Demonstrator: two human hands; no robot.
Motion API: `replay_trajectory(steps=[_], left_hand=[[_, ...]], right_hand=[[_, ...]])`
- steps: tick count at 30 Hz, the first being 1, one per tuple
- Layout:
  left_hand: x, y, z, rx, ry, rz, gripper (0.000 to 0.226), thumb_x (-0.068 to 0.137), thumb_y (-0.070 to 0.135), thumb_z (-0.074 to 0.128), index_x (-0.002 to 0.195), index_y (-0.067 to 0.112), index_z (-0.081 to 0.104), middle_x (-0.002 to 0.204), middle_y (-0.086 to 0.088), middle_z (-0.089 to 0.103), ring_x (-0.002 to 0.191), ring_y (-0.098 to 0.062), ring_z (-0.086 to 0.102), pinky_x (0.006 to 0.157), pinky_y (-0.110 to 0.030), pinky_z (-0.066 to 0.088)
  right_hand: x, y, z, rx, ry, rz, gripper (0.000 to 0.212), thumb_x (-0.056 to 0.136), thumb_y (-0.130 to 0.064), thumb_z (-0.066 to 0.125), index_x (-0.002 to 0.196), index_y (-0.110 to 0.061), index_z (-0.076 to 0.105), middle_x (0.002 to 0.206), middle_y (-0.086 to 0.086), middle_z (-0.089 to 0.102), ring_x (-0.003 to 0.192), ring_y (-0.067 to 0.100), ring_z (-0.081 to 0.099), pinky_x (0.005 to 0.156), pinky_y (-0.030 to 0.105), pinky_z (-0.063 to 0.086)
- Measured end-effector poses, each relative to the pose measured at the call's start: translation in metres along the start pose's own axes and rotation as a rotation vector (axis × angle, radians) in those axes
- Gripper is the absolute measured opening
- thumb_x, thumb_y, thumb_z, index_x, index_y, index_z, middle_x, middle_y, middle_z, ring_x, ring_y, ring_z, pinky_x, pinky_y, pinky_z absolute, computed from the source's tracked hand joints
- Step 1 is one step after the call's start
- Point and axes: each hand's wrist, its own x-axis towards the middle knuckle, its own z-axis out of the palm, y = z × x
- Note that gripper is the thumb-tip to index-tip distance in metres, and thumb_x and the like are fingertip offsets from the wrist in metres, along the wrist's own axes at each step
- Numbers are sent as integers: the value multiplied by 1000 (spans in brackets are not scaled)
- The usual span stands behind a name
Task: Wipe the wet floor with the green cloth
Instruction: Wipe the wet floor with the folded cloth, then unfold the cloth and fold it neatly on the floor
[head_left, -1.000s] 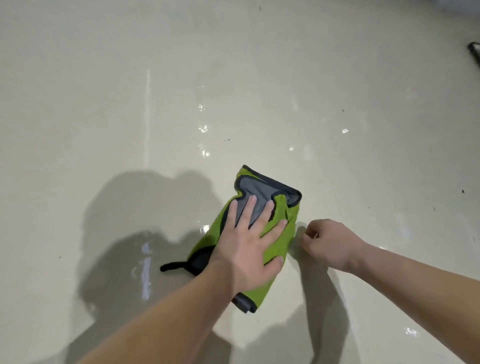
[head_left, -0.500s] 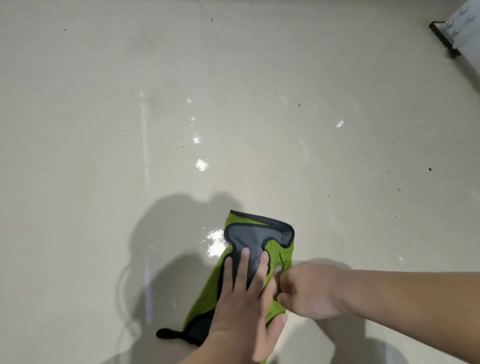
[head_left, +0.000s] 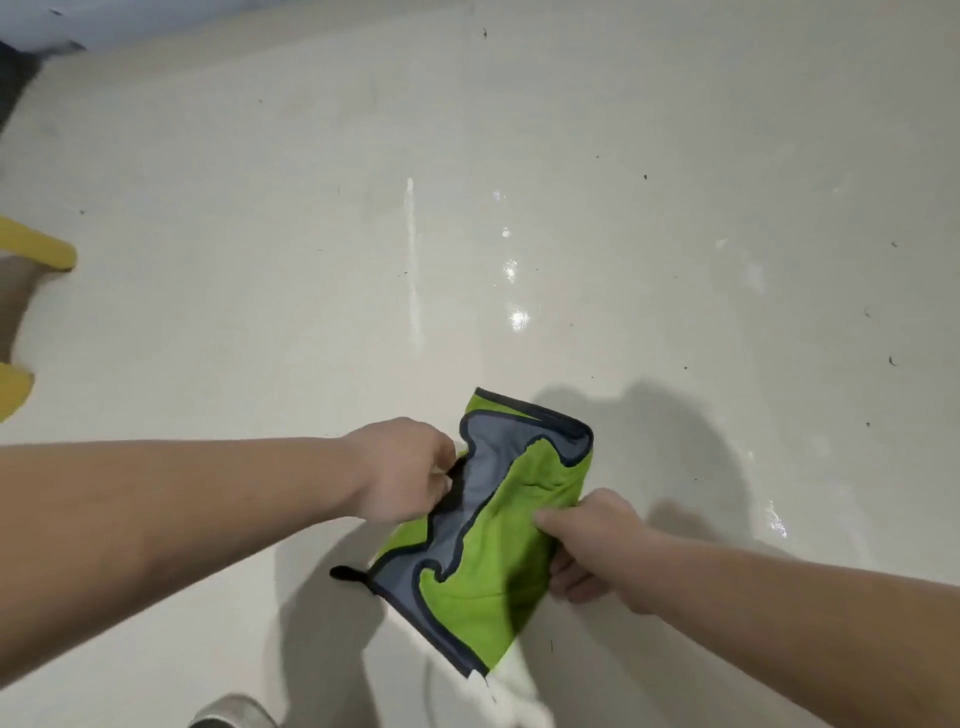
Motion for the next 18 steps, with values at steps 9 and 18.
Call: replay_trajectory(steps=[9,18], left_hand=[[28,34,70,-658,172,-99,19,87,31,79,93,21,64,79,7,66,65,-10,58,61,-21,45],[20,15,64,-1061,292,-6,10,85,15,63,80,12,54,69,-9,57,63,-24,50,59,-33,42]], right_hand=[[-26,11,0,95,54,-204,30,75,-24,69,66,-14,42,70,6,35,66,18,36,59,30,34],[-34,28,-7,259,-38,-73,20,85,-21,74,83,-14,55,79,16,63,70,29,64,79,46,65]])
